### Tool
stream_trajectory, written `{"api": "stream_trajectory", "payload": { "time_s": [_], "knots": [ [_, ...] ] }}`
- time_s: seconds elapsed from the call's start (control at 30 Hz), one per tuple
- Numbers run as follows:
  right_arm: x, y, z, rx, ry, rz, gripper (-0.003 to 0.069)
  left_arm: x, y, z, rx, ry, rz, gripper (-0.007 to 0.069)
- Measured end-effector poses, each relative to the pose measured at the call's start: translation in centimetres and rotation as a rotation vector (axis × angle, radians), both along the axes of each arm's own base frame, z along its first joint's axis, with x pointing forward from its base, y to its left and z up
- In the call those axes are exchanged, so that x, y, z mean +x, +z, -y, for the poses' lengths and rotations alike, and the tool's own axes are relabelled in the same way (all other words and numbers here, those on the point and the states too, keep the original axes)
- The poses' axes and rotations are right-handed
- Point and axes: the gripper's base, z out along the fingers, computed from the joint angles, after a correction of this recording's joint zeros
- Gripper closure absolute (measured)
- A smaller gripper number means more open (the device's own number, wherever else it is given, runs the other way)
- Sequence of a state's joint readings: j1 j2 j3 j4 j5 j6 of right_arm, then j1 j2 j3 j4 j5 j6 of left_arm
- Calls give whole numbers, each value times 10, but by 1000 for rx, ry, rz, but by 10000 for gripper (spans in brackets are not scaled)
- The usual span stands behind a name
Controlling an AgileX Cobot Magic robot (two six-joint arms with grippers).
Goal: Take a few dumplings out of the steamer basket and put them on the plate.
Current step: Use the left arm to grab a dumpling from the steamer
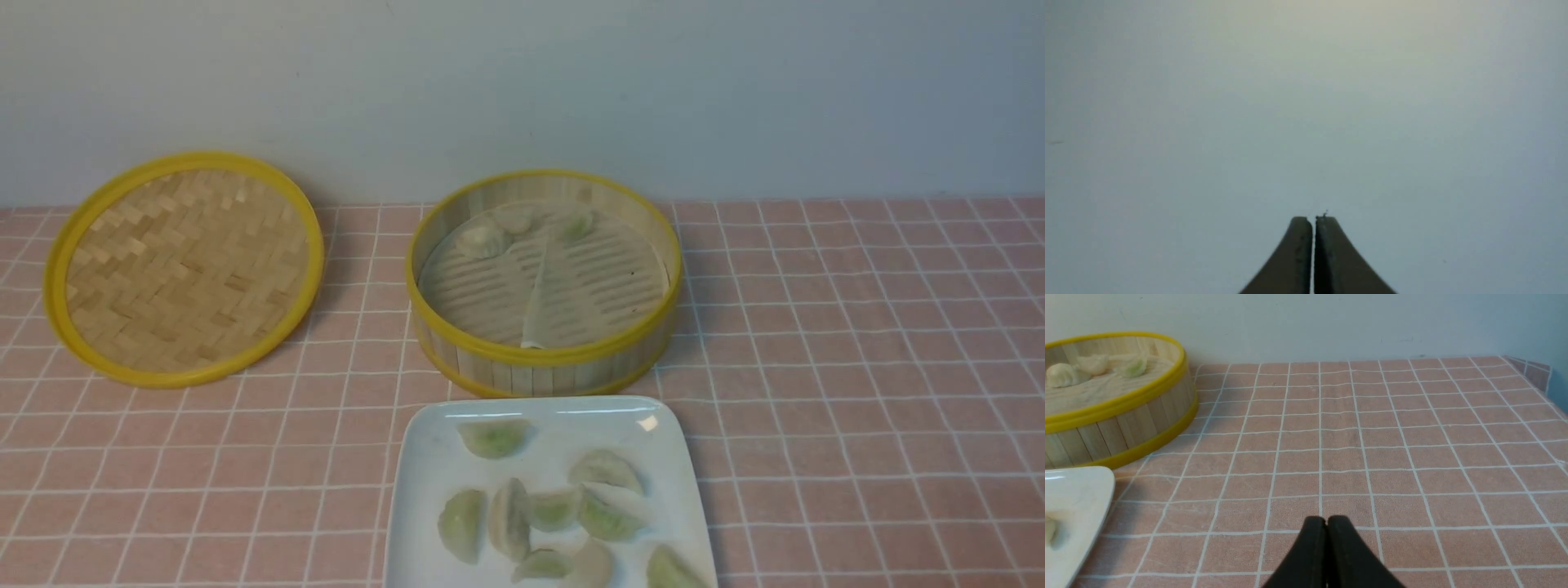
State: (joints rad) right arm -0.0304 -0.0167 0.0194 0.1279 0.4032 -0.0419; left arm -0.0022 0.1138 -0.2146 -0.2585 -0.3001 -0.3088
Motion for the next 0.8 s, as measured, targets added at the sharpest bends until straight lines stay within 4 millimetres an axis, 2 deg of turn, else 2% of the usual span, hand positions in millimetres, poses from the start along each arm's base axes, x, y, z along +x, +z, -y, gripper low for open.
{"api": "stream_trajectory", "payload": {
  "time_s": [0.03, 0.07, 0.13, 0.2, 0.23, 0.3, 0.37, 0.4, 0.43, 0.47, 0.5, 0.57, 0.8],
  "knots": [
    [0, 0, 0, 1, 0, 0, 673, 1, 4, 1, 10, -2, -8, 631],
    [0, 0, 0, 2, 0, 0, 673, 7, 29, 4, 63, -22, -84, 631],
    [0, 0, 0, 3, -1, 0, 673, 21, 60, 7, 123, -38, -229, 631],
    [0, 0, 0, 3, -1, 0, 673, 48, 92, 10, 188, -65, -472, 631],
    [0, 0, 0, 3, -1, 0, 673, 46, 96, 10, 194, -67, -479, 631],
    [0, 0, 0, 3, -1, 0, 673, 83, 109, 17, 307, -128, -766, 631],
    [0, 0, 0, 3, -1, 0, 673, 111, 109, 27, 451, -207, -976, 631],
    [0, 0, 0, 3, -1, 0, 673, 127, 108, 32, 505, -242, -1045, 631],
    [0, 0, 0, 3, -1, 0, 673, 132, 107, 35, 532, -259, -1073, 631],
    [0, 0, 0, 3, -1, 0, 673, 147, 103, 42, 598, -303, -1134, 631],
    [0, 0, 0, 3, -1, 0, 673, 170, 96, 54, 708, -378, -1201, 631],
    [0, 0, 0, 3, -1, 0, 673, 191, 91, 65, 774, -426, -1227, 631],
    [0, 0, 0, 3, -1, 1, 673, 280, 58, 127, 985, -595, -1282, 631]
  ]
}}
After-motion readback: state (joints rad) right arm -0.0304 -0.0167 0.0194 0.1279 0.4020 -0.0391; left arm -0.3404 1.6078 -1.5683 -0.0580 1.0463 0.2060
